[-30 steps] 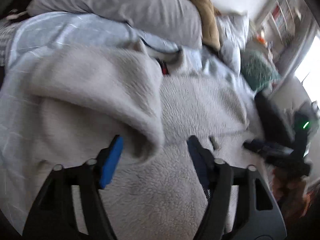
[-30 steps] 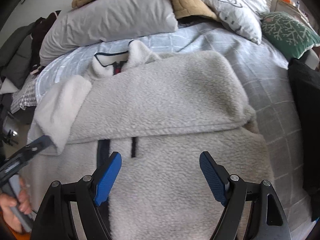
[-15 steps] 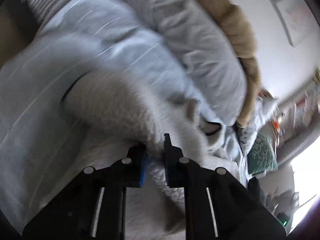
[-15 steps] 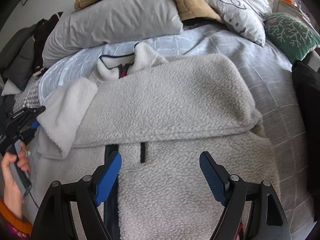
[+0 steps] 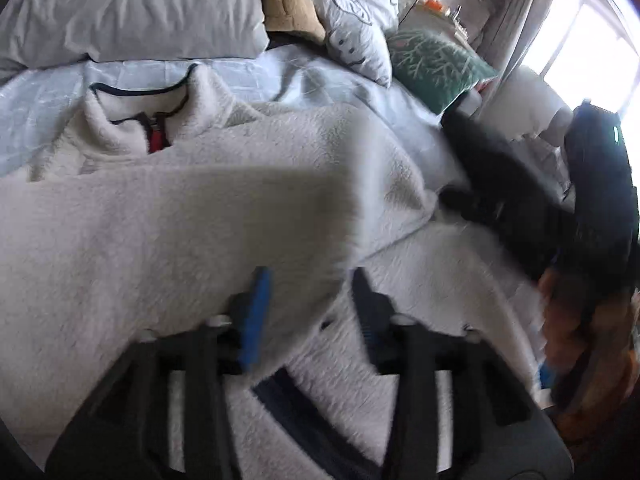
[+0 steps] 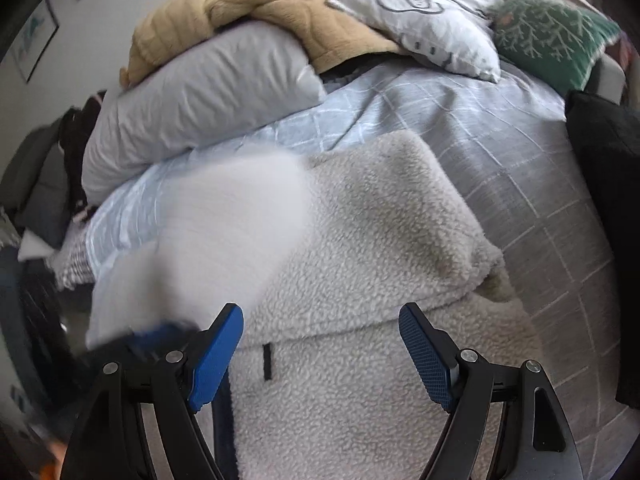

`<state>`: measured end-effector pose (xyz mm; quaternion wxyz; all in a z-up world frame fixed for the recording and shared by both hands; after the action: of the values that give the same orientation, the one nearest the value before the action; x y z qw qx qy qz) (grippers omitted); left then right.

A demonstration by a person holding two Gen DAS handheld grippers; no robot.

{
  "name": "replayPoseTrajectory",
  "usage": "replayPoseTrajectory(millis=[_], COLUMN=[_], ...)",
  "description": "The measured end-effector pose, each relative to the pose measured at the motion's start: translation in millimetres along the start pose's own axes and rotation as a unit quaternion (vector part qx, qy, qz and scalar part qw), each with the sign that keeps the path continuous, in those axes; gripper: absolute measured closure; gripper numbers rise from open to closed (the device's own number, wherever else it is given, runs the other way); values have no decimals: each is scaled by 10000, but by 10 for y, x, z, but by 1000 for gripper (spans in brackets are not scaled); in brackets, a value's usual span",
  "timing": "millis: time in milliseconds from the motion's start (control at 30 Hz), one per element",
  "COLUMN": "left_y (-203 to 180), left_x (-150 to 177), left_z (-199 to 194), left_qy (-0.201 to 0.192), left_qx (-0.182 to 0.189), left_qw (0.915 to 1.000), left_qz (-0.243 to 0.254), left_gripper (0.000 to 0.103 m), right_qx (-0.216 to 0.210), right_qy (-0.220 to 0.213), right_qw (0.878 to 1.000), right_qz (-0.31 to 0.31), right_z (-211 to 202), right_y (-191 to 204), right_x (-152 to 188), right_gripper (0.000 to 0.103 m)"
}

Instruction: Fold large clothes

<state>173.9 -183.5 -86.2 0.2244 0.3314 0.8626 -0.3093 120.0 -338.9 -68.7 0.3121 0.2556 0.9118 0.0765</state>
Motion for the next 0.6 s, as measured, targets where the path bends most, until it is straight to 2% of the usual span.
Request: replayPoseTrajectory(millis=[67,200,267,367,433,467,533,567,600], left_y=[72,510,818,1261,1552,1648,1834,1909,1967], left_x=[50,122,150,214,268,274,302,308,311], left_z=[-147,-627,-879,-1052,-1146,-1182,-1286,-1343,-1391], left_qy=[-109,-328,-557,-791,-836,-882,-979,-1047,-1133], left_qx=[-41,-385,-631,-690,-884,-979,-1193,-1242,-1253], left_qw=[9999,9979,9939,9856,9791,9770,9725,9699,9675], left_qz=[-88,-405,-707,-1328,-1632,-1679,-1747,-1812,-1883], left_gripper=[41,40,40,40,40,40,42,46,50], right_qx=[-190,-744,-899,-733,-543,-432,53,215,219], right_qy=[6,56,111,207,444,572,923,979,921], right_qw=[9993,9909,9863,9879,9909,9918,9932,9936,9948], right_qz=[334,1118,1379,1352,1146,1058,703,519,384], right_z=[-24,-39,19,171,347,423,579,591,553], right_y=[-134,-384,-473,-518,-483,-471,-416,-374,-298], right_x=[-53,-164,-189,-163,-78,-32,104,126,118], right_gripper=[21,21,21,23,26,31,59,89,93])
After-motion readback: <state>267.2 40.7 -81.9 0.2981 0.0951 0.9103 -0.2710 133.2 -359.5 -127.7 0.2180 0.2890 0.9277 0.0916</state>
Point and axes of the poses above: each gripper's, at about its wrist camera, not at the fingertips, and z roughly the way its jaws point, y to its left, x to its underside, the point moved 8 cm from there along z, roughly the way its jaws point, and after that the axes turned 3 degrees about x, right-handed, at the moved point
